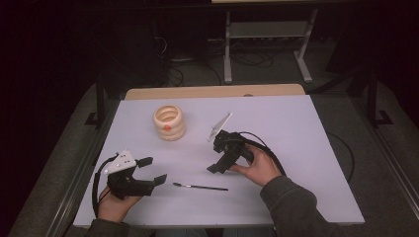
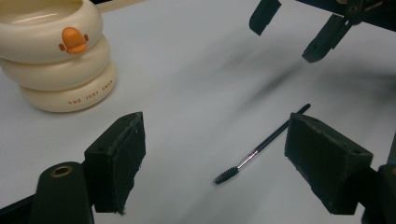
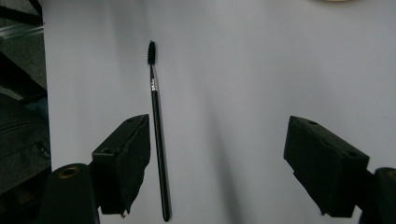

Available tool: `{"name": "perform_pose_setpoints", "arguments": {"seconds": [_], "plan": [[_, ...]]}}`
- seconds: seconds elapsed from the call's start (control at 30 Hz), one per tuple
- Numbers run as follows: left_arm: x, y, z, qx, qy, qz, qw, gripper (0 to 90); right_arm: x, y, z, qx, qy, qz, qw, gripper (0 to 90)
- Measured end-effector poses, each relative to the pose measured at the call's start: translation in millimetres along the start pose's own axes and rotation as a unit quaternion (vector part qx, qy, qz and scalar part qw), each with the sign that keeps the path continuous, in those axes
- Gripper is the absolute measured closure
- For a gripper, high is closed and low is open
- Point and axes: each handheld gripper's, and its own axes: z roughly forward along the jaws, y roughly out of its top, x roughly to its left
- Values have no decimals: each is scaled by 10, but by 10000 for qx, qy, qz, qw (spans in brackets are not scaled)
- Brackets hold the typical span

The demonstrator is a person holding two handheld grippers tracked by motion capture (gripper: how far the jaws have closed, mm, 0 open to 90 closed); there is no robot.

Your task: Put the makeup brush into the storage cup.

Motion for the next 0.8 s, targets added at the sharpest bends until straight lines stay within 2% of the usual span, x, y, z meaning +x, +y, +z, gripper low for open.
{"name": "perform_pose_setpoints", "arguments": {"seconds": [0.13, 0.47, 0.8], "plan": [[0, 0, 1, -2, 2, -2, 10000, 203, 36, 20, 89, 152, 72, -68, 9998, 254], [-4, -3, 12, -37, -5, 1, 10000, 203, 109, 11, 264, 477, 226, -49, 9986, 306], [-10, -5, 17, -42, -5, -16, 10000, 203, 186, -30, 388, 634, 315, -146, 9974, 362]]}}
